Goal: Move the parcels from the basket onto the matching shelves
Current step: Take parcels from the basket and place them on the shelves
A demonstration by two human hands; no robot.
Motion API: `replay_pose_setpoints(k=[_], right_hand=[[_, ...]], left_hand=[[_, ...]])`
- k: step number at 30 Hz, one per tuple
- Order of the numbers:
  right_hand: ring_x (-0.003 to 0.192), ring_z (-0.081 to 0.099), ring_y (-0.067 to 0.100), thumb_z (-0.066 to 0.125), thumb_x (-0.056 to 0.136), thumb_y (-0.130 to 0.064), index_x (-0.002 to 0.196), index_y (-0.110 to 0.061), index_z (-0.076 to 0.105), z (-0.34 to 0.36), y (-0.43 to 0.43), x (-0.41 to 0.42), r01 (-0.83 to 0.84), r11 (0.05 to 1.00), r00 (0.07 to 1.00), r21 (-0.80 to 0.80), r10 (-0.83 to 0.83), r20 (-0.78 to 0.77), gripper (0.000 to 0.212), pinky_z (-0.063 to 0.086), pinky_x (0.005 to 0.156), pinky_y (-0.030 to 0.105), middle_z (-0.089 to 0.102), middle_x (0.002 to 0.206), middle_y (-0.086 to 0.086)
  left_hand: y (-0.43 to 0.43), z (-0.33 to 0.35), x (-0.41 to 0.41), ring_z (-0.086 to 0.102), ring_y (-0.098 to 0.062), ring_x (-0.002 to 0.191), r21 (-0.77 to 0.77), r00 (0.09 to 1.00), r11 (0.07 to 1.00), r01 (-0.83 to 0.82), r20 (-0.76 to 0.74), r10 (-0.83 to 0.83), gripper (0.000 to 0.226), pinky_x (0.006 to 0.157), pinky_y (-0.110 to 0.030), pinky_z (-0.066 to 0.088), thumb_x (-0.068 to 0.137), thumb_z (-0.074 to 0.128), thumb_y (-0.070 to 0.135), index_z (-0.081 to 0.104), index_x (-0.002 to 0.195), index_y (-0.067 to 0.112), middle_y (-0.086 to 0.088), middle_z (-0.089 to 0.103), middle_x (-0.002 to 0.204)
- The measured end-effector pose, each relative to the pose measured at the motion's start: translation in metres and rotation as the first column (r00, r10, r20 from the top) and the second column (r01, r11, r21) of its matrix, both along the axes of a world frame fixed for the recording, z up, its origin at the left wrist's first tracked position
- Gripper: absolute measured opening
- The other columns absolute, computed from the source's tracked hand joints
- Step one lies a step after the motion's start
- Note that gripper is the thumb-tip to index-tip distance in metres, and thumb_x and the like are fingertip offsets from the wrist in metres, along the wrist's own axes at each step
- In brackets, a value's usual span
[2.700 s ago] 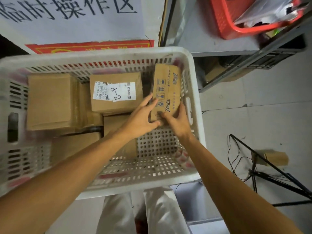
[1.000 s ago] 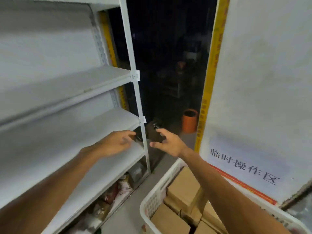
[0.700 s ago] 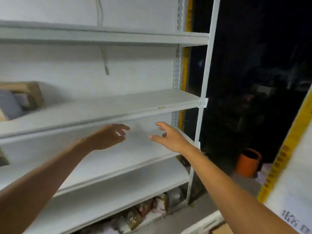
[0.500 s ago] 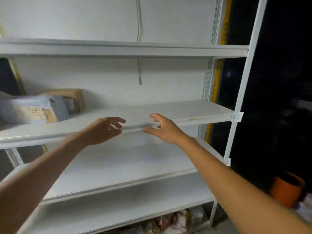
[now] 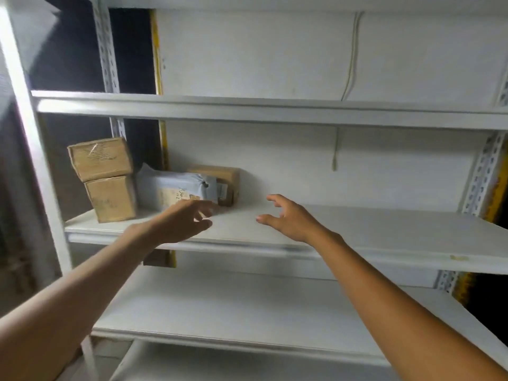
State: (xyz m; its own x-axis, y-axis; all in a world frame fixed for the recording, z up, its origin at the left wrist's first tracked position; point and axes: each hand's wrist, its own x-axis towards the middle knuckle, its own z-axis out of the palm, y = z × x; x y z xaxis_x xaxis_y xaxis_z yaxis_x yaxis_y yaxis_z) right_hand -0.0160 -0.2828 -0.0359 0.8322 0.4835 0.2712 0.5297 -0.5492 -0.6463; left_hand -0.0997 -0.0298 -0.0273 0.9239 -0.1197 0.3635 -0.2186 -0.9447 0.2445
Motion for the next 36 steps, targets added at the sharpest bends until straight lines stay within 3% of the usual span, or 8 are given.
replay_pose_setpoints(k=[5, 12, 15, 19, 22, 29, 33, 36], right_hand=[[0.133, 0.044, 0.021, 0.066, 0.085, -0.048, 0.146, -0.029, 0.036, -0.003, 0.066, 0.036, -0.080, 0.997, 0.997, 0.003, 0.080, 0.014, 0.070, 0.036, 0.096, 0.027, 0.040, 0.150, 0.002], [0.121, 0.049, 0.016, 0.067, 0.086, -0.042, 0.145, -0.028, 0.037, -0.008, 0.134, 0.108, -0.209, 0.977, 0.978, 0.035, 0.209, 0.010, 0.067, 0.037, 0.086, 0.026, 0.044, 0.148, 0.002], [0.123, 0.047, 0.021, 0.068, 0.086, -0.040, 0.144, -0.028, 0.038, -0.005, 0.154, 0.140, -0.232, 0.970, 0.973, 0.067, 0.232, 0.006, 0.066, 0.038, 0.084, 0.028, 0.042, 0.148, 0.003], [0.120, 0.049, 0.021, 0.069, 0.086, -0.034, 0.138, -0.025, 0.046, 0.002, 0.184, 0.173, -0.272, 0.957, 0.962, 0.103, 0.265, 0.070, 0.058, 0.042, 0.092, 0.031, 0.049, 0.141, 0.004], [0.122, 0.051, 0.026, 0.068, 0.086, -0.036, 0.137, -0.025, 0.047, 0.007, 0.215, 0.183, -0.295, 0.952, 0.950, 0.077, 0.283, 0.131, 0.057, 0.046, 0.097, 0.042, 0.051, 0.137, 0.004], [0.131, 0.043, 0.026, 0.063, 0.089, -0.042, 0.143, -0.029, 0.038, 0.032, 0.307, 0.180, -0.415, 0.909, 0.889, 0.026, 0.400, 0.222, 0.061, 0.043, 0.093, 0.037, 0.039, 0.150, 0.003], [0.133, 0.043, 0.026, 0.064, 0.088, -0.043, 0.143, -0.032, 0.038, 0.036, 0.364, 0.177, -0.455, 0.886, 0.881, 0.084, 0.435, 0.183, 0.061, 0.039, 0.090, 0.034, 0.037, 0.151, 0.003], [0.135, 0.041, 0.027, 0.065, 0.088, -0.042, 0.145, -0.033, 0.034, 0.037, 0.409, 0.175, -0.481, 0.864, 0.875, 0.147, 0.464, 0.136, 0.065, 0.042, 0.100, 0.040, 0.035, 0.153, 0.005]], left_hand=[[0.061, -0.006, 0.010, 0.062, -0.002, 0.087, -0.028, 0.994, 0.994, -0.106, -0.002, 0.106, 0.039, 0.065, -0.003, 0.044, 0.091, 0.062, 0.019, 0.055, 0.129, 0.025, 0.001, 0.065, 0.118], [0.112, -0.012, 0.035, 0.061, -0.012, 0.110, -0.048, 0.969, 0.968, -0.248, -0.016, 0.247, 0.043, 0.085, -0.020, 0.050, 0.092, 0.060, 0.019, 0.051, 0.133, 0.026, 0.001, 0.059, 0.131], [0.125, -0.007, 0.051, 0.063, -0.016, 0.109, -0.051, 0.961, 0.960, -0.276, -0.001, 0.276, 0.040, 0.068, -0.006, 0.047, 0.093, 0.059, 0.014, 0.054, 0.131, 0.024, 0.000, 0.057, 0.132], [0.146, -0.003, 0.067, 0.060, -0.010, 0.100, -0.086, 0.948, 0.946, -0.312, 0.040, 0.316, 0.040, 0.068, 0.001, 0.043, 0.092, 0.059, 0.012, 0.054, 0.131, 0.021, -0.001, 0.059, 0.127], [0.170, -0.002, 0.069, 0.059, -0.013, 0.107, -0.099, 0.924, 0.924, -0.370, 0.062, 0.377, 0.044, 0.066, -0.002, 0.044, 0.091, 0.060, 0.011, 0.052, 0.133, 0.023, 0.000, 0.058, 0.128], [0.244, 0.017, 0.050, 0.056, -0.019, 0.116, -0.145, 0.856, 0.858, -0.492, 0.096, 0.507, 0.044, 0.086, -0.029, 0.051, 0.091, 0.059, 0.012, 0.050, 0.131, 0.028, 0.000, 0.053, 0.136], [0.287, 0.024, 0.041, 0.057, -0.016, 0.107, -0.153, 0.824, 0.834, -0.530, 0.141, 0.549, 0.047, 0.075, -0.019, 0.053, 0.091, 0.060, 0.013, 0.048, 0.134, 0.027, -0.003, 0.047, 0.140], [0.314, 0.016, 0.050, 0.049, -0.025, 0.123, -0.189, 0.719, 0.744, -0.641, 0.191, 0.668, 0.058, 0.092, -0.037, 0.051, 0.090, 0.061, 0.020, 0.035, 0.141, 0.030, -0.003, 0.035, 0.148]])
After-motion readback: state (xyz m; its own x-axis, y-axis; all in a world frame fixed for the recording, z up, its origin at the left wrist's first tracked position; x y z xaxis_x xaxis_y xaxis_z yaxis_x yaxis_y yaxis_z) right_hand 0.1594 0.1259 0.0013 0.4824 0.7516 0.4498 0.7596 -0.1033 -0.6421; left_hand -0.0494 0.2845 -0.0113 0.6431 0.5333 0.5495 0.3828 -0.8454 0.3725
